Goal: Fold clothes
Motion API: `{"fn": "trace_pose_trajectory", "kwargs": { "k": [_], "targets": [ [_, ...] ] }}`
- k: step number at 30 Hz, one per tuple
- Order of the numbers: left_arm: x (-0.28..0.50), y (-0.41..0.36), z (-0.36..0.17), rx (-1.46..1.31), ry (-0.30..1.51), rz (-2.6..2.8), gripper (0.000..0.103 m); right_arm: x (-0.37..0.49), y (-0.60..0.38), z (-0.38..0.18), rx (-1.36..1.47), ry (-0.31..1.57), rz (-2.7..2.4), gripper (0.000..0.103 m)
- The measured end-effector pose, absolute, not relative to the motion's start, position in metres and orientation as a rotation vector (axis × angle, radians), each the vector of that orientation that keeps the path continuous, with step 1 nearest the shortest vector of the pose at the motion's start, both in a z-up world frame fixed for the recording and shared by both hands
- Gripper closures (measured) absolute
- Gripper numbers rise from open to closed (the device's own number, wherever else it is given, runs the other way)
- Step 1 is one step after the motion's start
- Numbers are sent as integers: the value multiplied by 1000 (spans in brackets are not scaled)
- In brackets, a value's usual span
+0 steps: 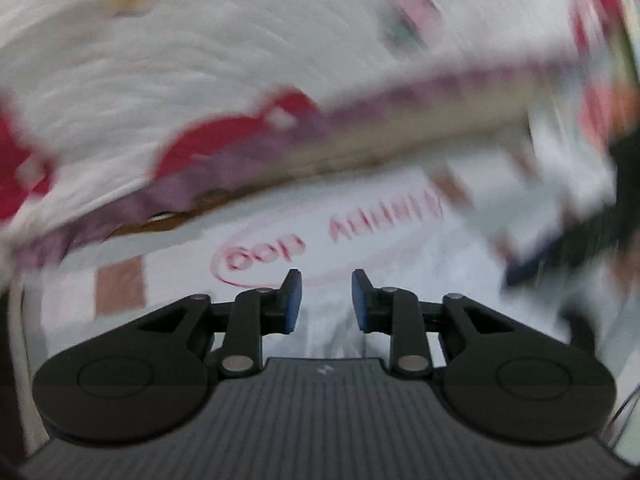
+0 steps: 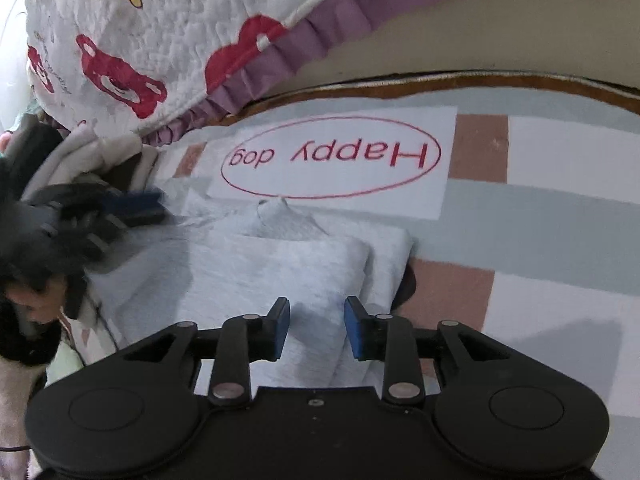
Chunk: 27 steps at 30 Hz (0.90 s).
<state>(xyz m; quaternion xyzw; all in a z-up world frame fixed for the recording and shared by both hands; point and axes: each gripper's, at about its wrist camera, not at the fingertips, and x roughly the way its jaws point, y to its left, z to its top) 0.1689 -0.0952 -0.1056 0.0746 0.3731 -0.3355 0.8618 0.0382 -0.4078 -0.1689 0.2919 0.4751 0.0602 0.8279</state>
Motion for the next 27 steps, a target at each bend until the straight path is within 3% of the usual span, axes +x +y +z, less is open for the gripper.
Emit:
{"fn": "trace_pose_trajectory", "kwargs": {
  "k": [4,8,9,12,18,19,20,21,23,27],
  "targets": [
    [143,-53,-106,0,799,-678,56,33,-408,-175,661,988,119,63],
    [117,-32,-138,16,896,-631,27,26,-406,-180,696,974,137,60],
    [113,-30,-149,26,941,-609,24,24,-406,-181,713,972,153,58],
    [105,-27,-171,31,1049,-596,24,20,-401,-180,742,957,224,58],
    [109,-29,-163,-29,974,-691,24,14,-403,-185,772,924,171,58],
    [110,-32,-165,-31,965,-676,25,13,-403,-186,773,917,162,58],
    [112,-35,-165,-23,950,-657,34,12,-403,-186,775,909,159,58],
    [112,-39,-163,1,923,-647,57,12,-403,-187,778,901,158,58],
    [115,-46,-161,39,885,-670,73,11,-403,-189,778,884,158,58],
    [131,-45,-166,-44,924,-610,76,14,-398,-190,706,828,100,58]
  ]
}}
